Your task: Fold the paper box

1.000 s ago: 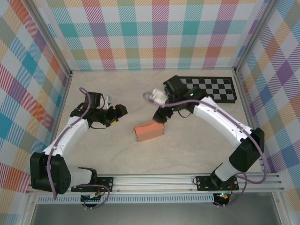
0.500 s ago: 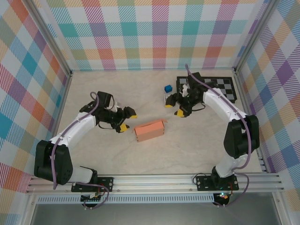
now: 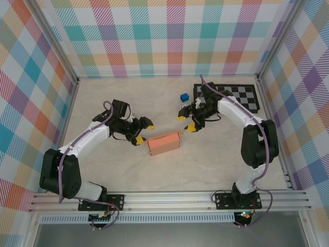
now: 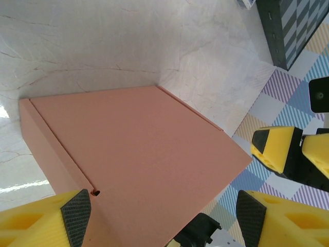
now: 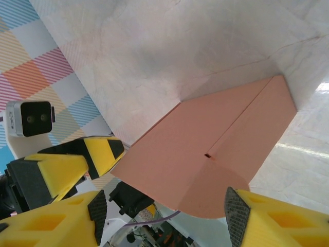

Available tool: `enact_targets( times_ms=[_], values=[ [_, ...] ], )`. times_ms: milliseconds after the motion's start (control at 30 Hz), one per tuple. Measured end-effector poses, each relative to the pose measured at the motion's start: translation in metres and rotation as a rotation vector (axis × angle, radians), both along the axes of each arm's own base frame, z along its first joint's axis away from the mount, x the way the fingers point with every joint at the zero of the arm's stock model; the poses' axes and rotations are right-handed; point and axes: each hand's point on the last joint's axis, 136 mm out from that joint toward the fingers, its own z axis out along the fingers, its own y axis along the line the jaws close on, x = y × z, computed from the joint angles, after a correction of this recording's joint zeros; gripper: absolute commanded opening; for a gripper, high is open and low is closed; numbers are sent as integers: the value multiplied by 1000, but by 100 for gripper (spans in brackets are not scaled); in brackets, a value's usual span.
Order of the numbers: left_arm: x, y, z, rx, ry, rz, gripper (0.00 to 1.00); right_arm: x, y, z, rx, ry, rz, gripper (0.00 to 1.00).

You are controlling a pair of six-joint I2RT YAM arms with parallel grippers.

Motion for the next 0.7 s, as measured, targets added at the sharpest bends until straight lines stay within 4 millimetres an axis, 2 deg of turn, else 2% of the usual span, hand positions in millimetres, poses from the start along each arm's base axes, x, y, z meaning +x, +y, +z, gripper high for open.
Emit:
enact_targets(
  times_ms=[700],
  values=[
    [-3, -4, 0, -1, 21, 9, 78, -18, 18, -1, 23, 46, 42, 65]
  ],
)
